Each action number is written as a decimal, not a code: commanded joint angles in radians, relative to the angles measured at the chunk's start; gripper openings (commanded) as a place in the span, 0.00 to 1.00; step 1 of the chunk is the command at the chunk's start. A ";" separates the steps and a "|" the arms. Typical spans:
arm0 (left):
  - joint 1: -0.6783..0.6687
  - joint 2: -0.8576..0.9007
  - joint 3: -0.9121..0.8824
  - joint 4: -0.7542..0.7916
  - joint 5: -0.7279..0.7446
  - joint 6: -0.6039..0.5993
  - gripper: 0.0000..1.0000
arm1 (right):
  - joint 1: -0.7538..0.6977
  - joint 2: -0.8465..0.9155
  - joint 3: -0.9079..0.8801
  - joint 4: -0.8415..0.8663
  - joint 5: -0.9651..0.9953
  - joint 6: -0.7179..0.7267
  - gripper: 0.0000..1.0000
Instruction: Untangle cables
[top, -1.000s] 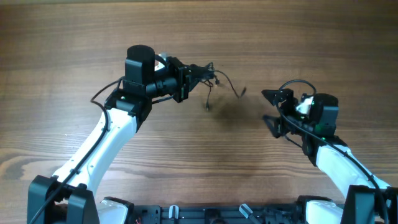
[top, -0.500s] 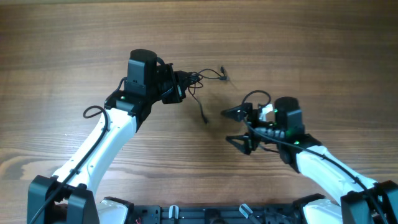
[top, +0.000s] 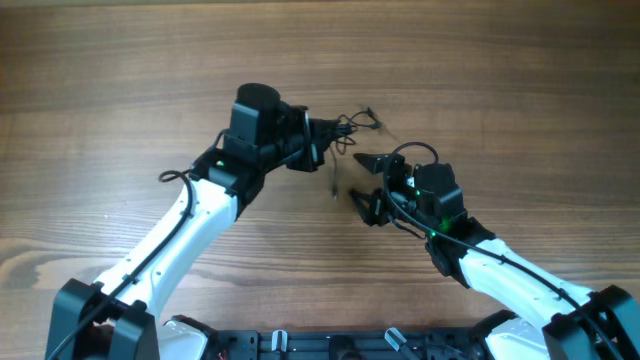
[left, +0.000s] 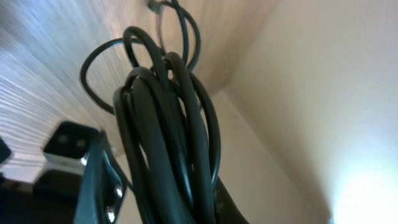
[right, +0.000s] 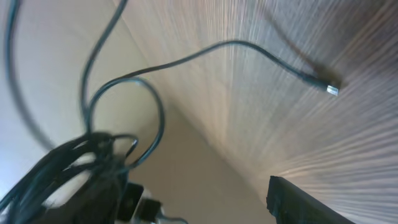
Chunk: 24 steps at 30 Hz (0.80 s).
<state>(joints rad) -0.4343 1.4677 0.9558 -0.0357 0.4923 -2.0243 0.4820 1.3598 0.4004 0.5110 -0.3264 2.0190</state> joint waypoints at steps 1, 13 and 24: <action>-0.047 -0.019 0.020 0.064 0.016 -0.157 0.04 | 0.004 0.040 0.005 0.041 0.061 0.053 0.77; -0.101 -0.019 0.020 0.078 0.016 -0.157 0.04 | 0.001 0.056 0.005 0.077 0.185 0.013 0.76; -0.191 -0.019 0.020 0.134 -0.038 -0.157 0.04 | 0.001 0.057 0.005 0.088 0.115 -0.030 0.25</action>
<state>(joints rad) -0.5880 1.4673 0.9565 0.0780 0.4862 -2.0243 0.4820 1.4036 0.4007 0.6075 -0.1909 2.0014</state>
